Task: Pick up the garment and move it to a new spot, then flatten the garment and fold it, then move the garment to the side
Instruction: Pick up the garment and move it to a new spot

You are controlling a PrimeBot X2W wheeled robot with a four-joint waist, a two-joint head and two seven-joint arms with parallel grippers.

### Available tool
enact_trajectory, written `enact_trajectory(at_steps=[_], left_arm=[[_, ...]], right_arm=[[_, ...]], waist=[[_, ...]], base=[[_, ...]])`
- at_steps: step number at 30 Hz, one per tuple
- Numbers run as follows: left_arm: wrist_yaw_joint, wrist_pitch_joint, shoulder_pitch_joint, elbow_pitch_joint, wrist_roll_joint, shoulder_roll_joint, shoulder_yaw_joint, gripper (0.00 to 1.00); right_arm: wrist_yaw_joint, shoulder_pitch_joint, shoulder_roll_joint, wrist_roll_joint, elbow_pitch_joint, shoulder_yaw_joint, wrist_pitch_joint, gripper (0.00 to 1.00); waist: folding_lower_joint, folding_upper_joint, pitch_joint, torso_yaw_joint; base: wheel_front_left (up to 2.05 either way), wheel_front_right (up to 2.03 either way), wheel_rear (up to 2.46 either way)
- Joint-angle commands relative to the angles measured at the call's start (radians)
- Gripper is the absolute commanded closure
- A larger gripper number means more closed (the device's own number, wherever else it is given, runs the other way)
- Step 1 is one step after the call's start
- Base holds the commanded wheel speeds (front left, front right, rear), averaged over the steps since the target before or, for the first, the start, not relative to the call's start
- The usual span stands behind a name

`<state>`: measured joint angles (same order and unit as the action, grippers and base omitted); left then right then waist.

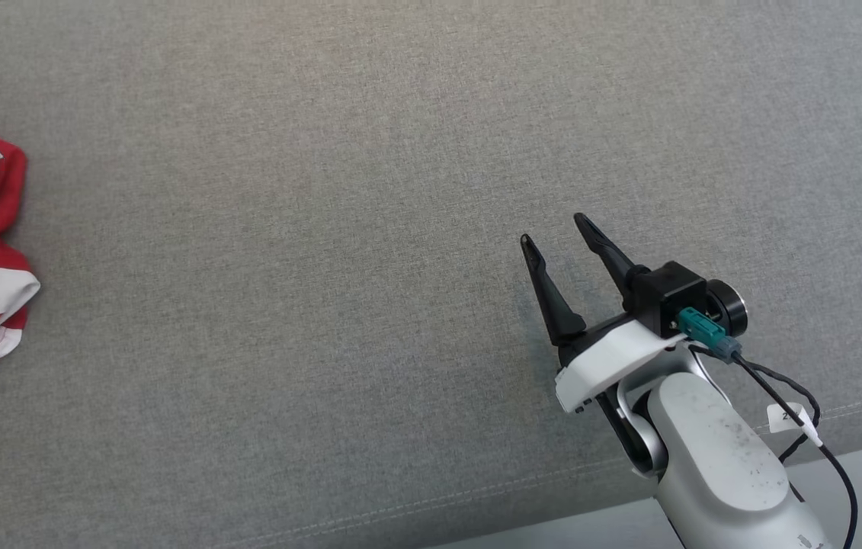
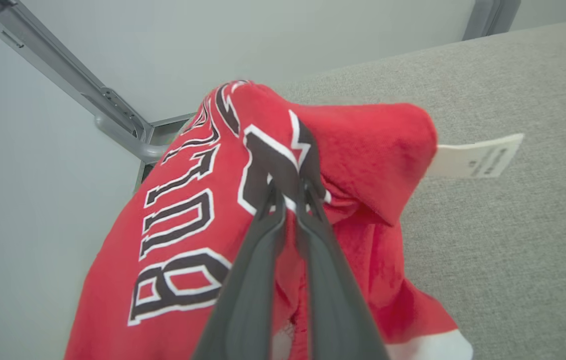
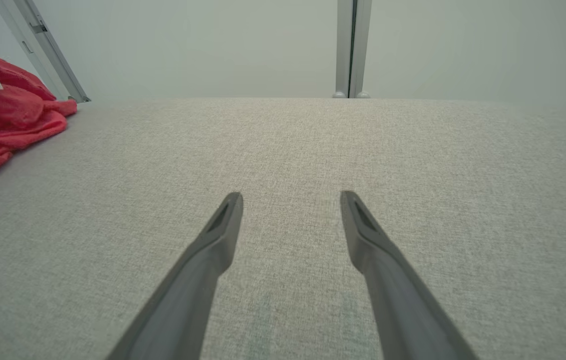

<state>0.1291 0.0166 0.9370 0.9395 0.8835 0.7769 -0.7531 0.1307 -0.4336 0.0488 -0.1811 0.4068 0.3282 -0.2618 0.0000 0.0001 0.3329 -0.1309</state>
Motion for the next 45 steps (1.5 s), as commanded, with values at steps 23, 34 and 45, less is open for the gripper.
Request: enact_trajectory(at_steps=[23, 34, 45], left_arm=[[-0.011, 0.097, 0.202, -0.375, -0.105, 0.016, -0.222, 1.00], [-0.036, 0.038, 0.112, -0.574, -0.135, -0.044, -0.312, 1.00], [-0.049, 0.078, 0.009, -0.555, -0.084, -0.209, -0.358, 1.00]], right_arm=[[0.000, 0.044, 0.003, -0.088, 0.024, 0.010, -0.004, 0.00], [0.000, 0.054, 0.003, -0.098, 0.016, -0.003, -0.004, 0.00], [0.000, 0.057, 0.003, -0.103, 0.007, -0.015, -0.004, 0.00]], waist=[[0.0000, -0.0001, -0.154, -0.004], [0.0000, -0.0001, -0.175, -0.061], [0.0000, -0.0001, -0.167, -0.101]], base=[[0.00, 0.00, 0.00], [0.00, 0.00, 0.00], [0.00, 0.00, 0.00]])
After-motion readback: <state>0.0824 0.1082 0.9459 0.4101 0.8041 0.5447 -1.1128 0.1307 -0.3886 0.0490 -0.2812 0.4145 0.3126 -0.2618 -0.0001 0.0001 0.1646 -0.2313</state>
